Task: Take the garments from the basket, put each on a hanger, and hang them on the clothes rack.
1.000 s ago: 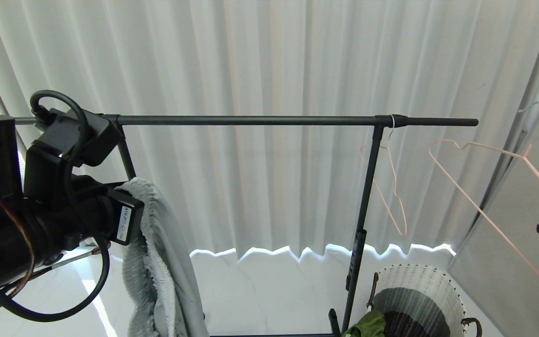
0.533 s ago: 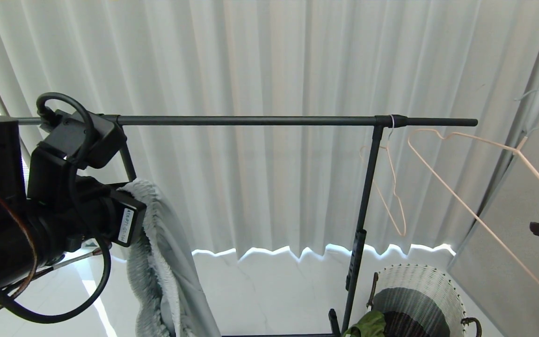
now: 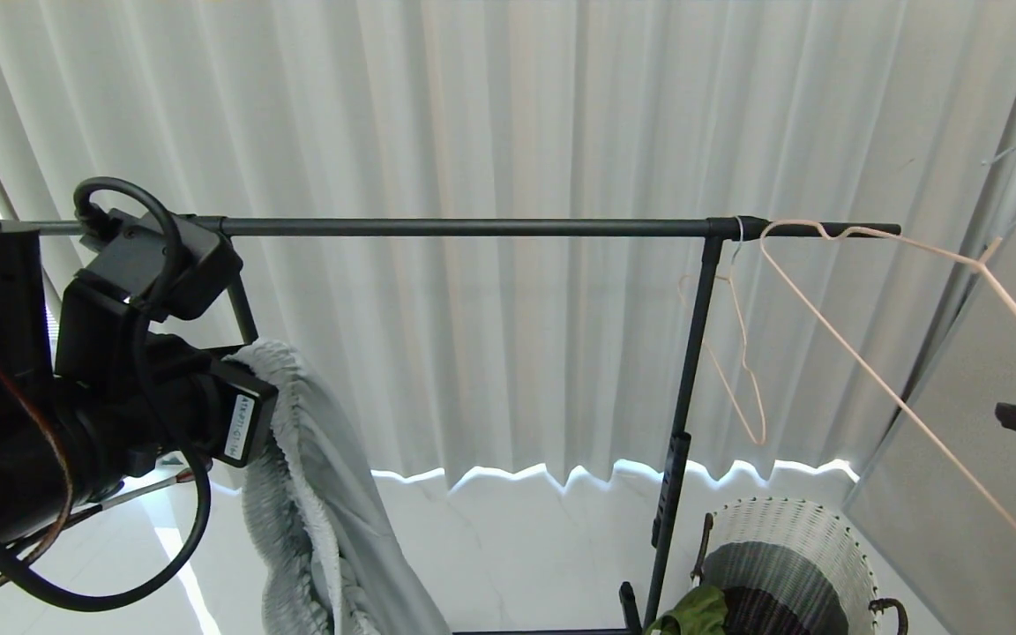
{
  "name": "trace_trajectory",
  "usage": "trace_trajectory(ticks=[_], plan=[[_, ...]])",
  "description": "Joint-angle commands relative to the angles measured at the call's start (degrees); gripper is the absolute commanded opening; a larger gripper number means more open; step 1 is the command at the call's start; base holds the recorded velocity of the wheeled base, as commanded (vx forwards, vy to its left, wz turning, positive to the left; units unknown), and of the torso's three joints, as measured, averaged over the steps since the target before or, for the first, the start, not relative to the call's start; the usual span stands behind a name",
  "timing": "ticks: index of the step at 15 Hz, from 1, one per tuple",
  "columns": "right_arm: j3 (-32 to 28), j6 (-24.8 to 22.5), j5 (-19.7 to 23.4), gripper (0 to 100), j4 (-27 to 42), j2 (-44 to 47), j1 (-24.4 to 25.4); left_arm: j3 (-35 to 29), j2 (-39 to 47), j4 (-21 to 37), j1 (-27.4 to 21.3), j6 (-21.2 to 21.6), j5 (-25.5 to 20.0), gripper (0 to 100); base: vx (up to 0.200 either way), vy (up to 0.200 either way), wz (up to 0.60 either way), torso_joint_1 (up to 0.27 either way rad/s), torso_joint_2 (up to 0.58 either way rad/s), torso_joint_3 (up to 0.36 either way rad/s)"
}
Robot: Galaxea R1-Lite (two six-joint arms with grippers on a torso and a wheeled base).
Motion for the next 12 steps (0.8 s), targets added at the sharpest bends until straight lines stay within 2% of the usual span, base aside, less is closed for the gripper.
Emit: trace_trajectory(ticks=[1, 4, 7, 12], plan=[[-0.12, -0.09, 1.03, 0, -1.09, 0.23, 0.02, 0.01, 0.14, -0.02, -0.32, 0.02, 0.03, 0, 0.0, 0.0, 0.0, 0.0, 0.0, 0.0], [-0.29, -0.18, 4.99, 0, -3.12, 0.23, 0.2, 0.1, 0.23, -0.02, -0.32, 0.02, 0.03, 0, 0.0, 0.0, 0.0, 0.0, 0.0, 0.0], [-0.21, -2.46, 8.77, 0, -4.17, 0.23, 0.38, 0.36, 0.49, -0.02, -0.4, 0.02, -0.06, 0, 0.0, 0.2, 0.0, -0.001, 0.0, 0.004], [-0.03, -4.04, 12.02, 0, -4.17, 0.41, 0.9, 0.36, 0.49, -0.02, -0.32, 0.02, 0.03, 0, 0.0, 0.2, 0.0, 0.003, 0.0, 0.002]])
